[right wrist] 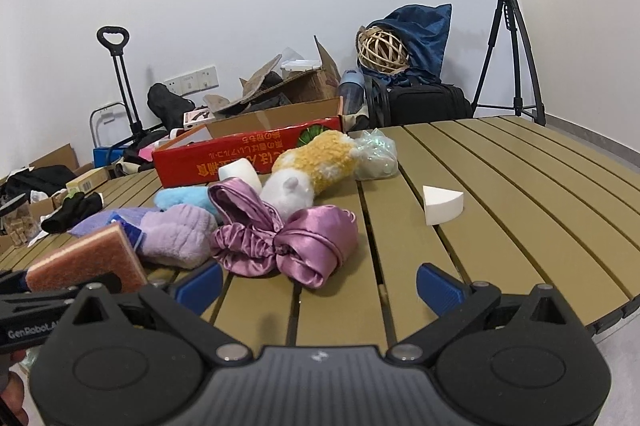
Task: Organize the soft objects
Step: 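Close the left gripper on the pink-and-cream sponge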
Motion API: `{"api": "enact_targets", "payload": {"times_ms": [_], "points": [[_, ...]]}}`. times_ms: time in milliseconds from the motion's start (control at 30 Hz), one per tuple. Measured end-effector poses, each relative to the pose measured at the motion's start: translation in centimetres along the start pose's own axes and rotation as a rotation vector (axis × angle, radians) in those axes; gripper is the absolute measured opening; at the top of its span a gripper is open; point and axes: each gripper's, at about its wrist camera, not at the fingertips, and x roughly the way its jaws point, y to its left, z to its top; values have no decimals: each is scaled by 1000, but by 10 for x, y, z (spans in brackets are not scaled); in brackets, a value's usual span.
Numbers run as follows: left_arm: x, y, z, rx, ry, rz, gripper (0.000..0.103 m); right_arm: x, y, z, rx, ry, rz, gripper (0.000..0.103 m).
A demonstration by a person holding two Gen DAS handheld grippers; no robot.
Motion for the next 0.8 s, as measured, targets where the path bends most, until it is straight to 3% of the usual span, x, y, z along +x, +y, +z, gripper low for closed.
{"api": "enact_targets", "payload": {"times_ms": [167, 367, 567, 700, 800], "points": [[-6, -3, -3, 11, -14, -5, 49, -4, -2, 0, 5, -13, 10, 103], [-17, -7, -5, 30, -41, -31, 35, -2, -4, 0, 13, -12, 24, 103], [-35, -22, -3, 91, -102, -45, 32, 3, -2, 1, -1, -24, 10, 103], [-41, -22, 0, 72, -121, -54, 32, 9, 1, 4, -11, -37, 31, 102], [-46, -19, 2, 53, -136, -51, 32, 18, 4, 8, -16, -56, 21, 96]]}}
